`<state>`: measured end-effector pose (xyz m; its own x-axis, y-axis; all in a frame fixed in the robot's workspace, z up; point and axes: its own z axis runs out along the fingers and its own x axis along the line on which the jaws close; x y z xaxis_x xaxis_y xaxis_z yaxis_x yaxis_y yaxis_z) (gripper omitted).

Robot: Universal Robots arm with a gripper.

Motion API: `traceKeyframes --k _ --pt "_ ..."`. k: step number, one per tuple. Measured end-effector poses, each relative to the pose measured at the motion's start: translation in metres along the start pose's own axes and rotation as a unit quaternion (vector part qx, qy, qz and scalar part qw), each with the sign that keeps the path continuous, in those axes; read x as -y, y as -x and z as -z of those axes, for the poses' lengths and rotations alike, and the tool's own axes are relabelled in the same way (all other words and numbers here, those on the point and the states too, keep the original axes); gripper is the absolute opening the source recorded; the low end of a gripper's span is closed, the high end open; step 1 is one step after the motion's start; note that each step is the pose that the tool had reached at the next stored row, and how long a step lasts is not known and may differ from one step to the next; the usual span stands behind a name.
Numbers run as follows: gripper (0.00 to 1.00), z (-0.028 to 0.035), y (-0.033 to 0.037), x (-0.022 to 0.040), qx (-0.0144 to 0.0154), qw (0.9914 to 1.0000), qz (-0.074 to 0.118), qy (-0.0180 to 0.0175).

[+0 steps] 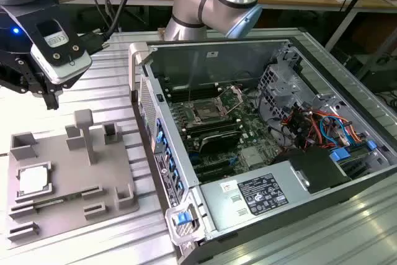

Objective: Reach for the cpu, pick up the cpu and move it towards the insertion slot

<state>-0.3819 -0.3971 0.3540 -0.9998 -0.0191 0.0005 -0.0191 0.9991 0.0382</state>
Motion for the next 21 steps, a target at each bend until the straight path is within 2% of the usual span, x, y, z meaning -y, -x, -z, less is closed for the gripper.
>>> traceKeyframes --k 13,21 --pt "0.11 0.0 -0.0034 -0.0001 -0.0001 1.0 0.0 0.0001" --pt "0.11 -0.0001 -0.0097 -0.0001 -0.0001 1.0 0.0 0.0001"
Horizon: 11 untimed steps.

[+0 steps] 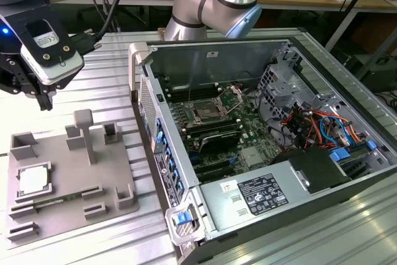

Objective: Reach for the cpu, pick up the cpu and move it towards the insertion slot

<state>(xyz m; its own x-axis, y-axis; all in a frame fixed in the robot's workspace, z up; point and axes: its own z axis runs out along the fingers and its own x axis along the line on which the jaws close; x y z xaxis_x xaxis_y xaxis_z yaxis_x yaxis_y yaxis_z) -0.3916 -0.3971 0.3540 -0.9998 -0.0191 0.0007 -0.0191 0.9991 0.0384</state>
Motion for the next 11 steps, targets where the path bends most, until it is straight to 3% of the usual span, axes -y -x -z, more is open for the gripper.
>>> traceKeyframes --k 11 --pt "0.11 -0.0002 -0.0071 -0.0002 0.0 1.0 0.0 0.0"
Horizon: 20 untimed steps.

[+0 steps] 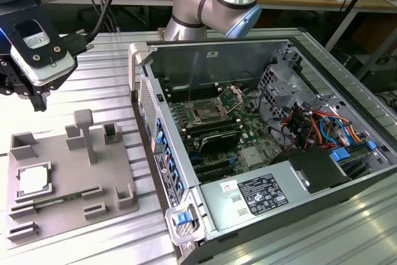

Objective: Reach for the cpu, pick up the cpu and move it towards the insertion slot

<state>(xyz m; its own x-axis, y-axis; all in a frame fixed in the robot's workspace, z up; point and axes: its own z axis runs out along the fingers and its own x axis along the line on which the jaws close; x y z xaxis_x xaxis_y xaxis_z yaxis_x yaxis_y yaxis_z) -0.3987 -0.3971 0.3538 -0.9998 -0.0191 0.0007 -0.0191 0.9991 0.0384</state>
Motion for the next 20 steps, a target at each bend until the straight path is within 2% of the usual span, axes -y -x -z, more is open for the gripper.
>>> traceKeyframes --k 20 --pt "0.11 -0.0004 -0.008 -0.0001 0.0 1.0 0.0 0.0"
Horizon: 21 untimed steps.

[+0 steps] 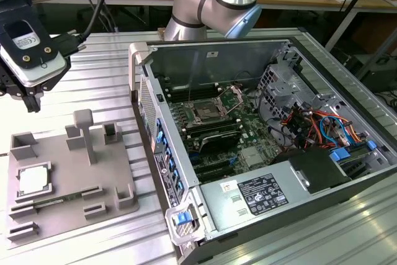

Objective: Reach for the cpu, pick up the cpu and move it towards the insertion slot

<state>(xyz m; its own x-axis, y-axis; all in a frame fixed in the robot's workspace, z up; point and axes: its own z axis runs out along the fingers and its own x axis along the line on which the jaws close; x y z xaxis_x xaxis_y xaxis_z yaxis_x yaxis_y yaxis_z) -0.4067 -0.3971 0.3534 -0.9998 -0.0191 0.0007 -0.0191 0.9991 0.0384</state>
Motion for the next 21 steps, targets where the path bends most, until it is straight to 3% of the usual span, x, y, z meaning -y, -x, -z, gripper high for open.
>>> traceKeyframes --k 21 --pt "0.11 0.0 -0.004 -0.0001 0.0 1.0 0.0 0.0"
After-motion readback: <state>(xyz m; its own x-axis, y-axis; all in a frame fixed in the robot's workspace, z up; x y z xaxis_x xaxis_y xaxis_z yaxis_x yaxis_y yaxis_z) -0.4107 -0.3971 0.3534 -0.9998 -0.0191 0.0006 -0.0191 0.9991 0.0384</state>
